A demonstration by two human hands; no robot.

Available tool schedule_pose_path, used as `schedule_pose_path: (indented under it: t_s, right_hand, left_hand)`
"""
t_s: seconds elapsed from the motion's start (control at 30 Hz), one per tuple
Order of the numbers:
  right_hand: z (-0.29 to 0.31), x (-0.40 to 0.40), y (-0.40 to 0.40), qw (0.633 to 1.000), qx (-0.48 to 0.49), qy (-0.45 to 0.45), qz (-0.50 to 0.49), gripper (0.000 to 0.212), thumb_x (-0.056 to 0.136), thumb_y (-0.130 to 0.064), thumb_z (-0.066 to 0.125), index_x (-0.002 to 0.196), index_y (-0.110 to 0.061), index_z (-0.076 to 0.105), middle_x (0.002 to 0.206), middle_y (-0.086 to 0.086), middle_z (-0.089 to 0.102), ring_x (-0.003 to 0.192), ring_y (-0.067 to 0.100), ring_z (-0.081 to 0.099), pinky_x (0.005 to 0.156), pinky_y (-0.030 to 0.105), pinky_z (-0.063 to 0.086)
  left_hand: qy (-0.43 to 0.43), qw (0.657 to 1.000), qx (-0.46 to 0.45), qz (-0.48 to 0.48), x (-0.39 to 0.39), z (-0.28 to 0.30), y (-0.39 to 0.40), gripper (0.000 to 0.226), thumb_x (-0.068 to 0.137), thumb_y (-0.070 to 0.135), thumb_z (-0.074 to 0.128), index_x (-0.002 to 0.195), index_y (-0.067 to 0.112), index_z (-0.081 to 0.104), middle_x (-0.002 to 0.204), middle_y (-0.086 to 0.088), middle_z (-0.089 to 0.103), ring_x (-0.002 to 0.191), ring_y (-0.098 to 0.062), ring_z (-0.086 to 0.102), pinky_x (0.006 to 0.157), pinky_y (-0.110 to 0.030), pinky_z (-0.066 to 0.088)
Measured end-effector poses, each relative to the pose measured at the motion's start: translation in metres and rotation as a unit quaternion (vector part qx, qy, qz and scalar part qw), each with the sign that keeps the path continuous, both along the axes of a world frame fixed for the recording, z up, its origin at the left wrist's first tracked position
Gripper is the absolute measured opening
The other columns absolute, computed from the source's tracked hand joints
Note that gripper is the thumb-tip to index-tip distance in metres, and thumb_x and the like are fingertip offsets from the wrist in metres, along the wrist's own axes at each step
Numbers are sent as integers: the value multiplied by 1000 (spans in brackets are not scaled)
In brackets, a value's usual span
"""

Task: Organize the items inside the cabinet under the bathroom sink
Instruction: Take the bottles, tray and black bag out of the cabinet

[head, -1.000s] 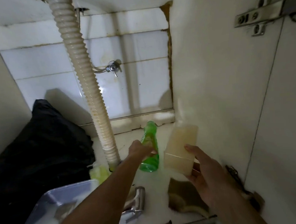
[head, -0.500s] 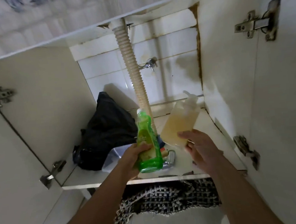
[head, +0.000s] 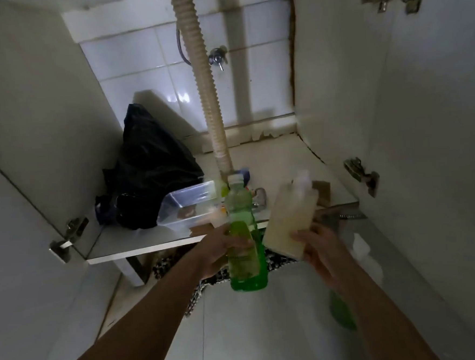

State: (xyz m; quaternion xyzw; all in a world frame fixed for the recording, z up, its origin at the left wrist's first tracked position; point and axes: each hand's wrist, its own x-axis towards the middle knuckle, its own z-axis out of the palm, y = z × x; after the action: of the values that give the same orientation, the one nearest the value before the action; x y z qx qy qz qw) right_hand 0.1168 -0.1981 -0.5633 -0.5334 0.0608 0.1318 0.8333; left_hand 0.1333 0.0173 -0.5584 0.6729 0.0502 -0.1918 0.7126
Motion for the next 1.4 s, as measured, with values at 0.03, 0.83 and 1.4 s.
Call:
schedule_pose_path:
  t_s: [0.03, 0.83, 1.4]
  right_hand:
    - [-8, -4, 0, 999, -34, 8, -10, 32, 83, -3, 64, 113, -3, 54, 107, 8, 62, 91, 22, 60, 60, 25, 53]
    - [-191, -31, 2, 933, -344, 104, -37, 76, 57, -10, 83, 125, -9, 47, 103, 9, 61, 85, 27, 60, 63, 29, 45]
    - [-208, -29, -15, 838, -542, 54, -19, 68, 64, -27, 79, 121, -12, 44, 109, 9, 63, 97, 32, 64, 72, 32, 50]
  left_hand:
    - [15, 1000, 25, -10, 0, -6, 1, 35, 74, -7, 68, 105, 9, 61, 92, -9, 69, 90, -27, 66, 82, -38, 52]
    - [90, 957, 277, 16, -34, -140, -15, 66, 61, 18, 84, 123, 17, 59, 119, -3, 65, 111, -24, 58, 93, -34, 46]
    - [11, 948, 310, -66, -49, -161, -17, 56, 64, 25, 85, 114, 22, 60, 111, 3, 67, 104, -14, 61, 89, -24, 46]
